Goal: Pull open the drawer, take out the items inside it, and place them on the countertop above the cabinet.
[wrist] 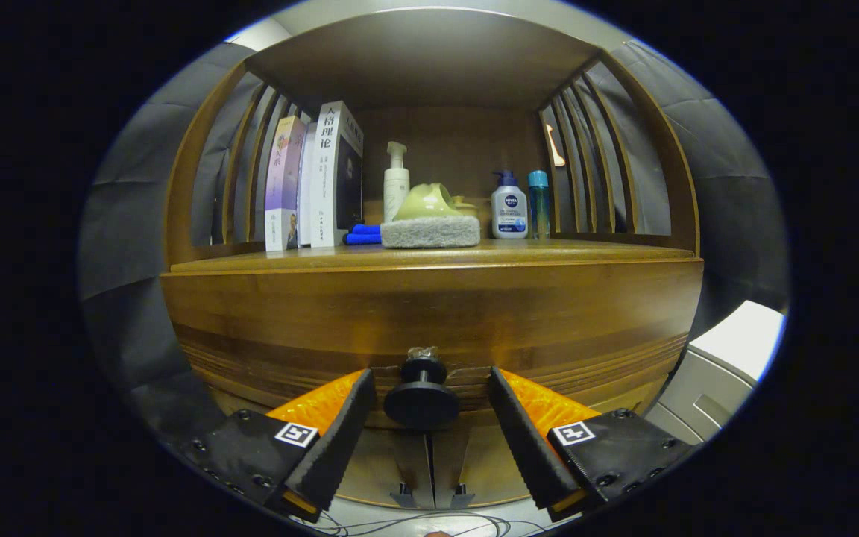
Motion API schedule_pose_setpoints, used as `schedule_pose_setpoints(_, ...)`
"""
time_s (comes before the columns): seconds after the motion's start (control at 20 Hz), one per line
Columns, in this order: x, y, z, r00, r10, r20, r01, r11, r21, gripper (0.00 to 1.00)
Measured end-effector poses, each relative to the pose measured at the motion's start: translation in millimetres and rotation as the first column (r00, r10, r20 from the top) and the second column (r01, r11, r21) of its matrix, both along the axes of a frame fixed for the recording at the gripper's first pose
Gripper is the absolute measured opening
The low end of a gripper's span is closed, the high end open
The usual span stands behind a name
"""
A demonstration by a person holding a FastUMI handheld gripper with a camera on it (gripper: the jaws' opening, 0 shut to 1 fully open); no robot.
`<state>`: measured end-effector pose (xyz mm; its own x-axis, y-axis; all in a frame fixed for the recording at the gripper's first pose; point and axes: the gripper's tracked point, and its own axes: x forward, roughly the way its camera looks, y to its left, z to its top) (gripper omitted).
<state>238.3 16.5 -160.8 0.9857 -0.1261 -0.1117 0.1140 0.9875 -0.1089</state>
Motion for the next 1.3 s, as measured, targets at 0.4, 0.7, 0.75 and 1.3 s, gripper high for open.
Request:
schedule_pose_setpoints(0.4,-24,5,36,0.998,0.023,0.054,-0.024,1.0,0.016,0.98)
schedule_pose_setpoints(0.7,-83,7,117,0.986,0.059,0.157,-0.051,0.997,-0.056,0.98)
schedule_pose_setpoints(0.75,-93,8,130,0.983,0.066,0.171,-0.057,0.997,-0.06,0.98)
schedule_pose_setpoints(1.3,-188,9,186,0.973,0.115,0.198,-0.111,0.993,-0.031,0.97)
